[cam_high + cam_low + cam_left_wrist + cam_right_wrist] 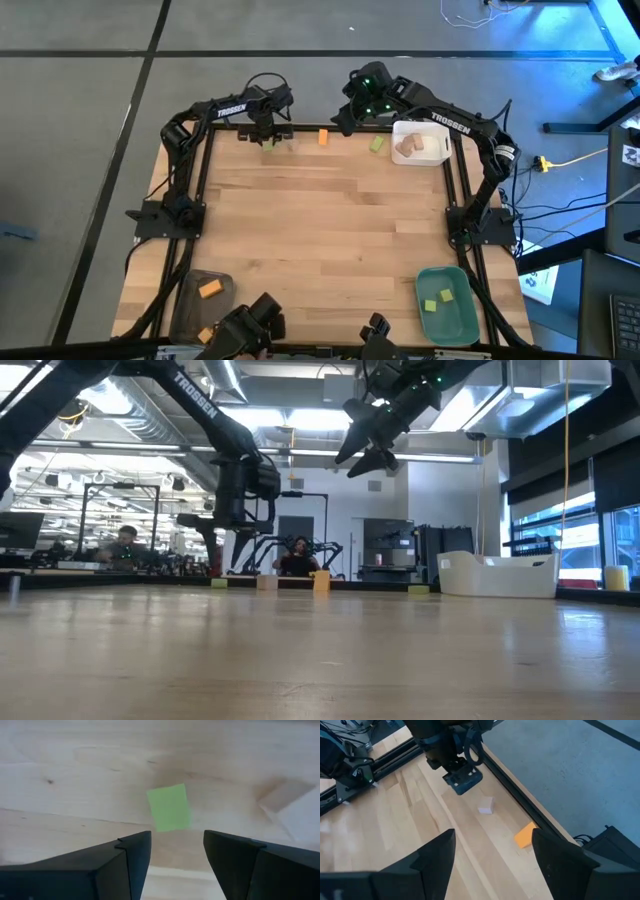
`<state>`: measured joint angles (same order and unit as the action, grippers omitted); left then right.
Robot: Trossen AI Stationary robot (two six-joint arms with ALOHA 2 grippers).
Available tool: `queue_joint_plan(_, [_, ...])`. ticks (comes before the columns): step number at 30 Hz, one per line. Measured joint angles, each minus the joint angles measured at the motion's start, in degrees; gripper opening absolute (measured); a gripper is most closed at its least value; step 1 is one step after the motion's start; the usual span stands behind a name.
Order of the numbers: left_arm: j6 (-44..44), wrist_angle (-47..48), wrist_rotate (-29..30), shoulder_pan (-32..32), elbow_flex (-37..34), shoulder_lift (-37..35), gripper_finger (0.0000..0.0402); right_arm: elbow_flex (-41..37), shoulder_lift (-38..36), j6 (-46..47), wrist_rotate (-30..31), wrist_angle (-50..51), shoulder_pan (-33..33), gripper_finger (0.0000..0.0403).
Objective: Sort & place blocks by color
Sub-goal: Put the left green block into the blue bin
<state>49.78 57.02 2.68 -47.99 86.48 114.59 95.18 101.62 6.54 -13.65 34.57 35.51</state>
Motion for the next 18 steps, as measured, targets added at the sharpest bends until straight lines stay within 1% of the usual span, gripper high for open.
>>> queue_joint_plan(3, [2.89,-0.72,2.58,0.02,0.0,0.0,0.0175,0.0,0.0,-1.8,-0.02,0.02,-0.02,0.0262])
queue_joint_plan(5, [4.25,-0.72,3.31,0.02,0.0,0.0,0.0175,0.0,0.0,-2.62,-0.02,0.02,-0.02,0.0262])
queue_joint_plan(11, [7.08,-0.73,3.35,0.01,-0.02,0.34,0.0175,0.0,0.0,-3.6,-0.04,0.02,-0.02,0.0262])
queue_joint_plan(14, [7.15,-0.39,0.47,0.01,-0.07,2.35,0.0175,0.0,-0.01,-4.1,-0.08,0.02,-0.02,0.0262])
queue_joint_plan(18, [8.8,-0.98,2.19,0.1,-0.13,4.49,0.0175,0.0,-0.02,-4.95,-0.15,0.02,-0.02,0.0262])
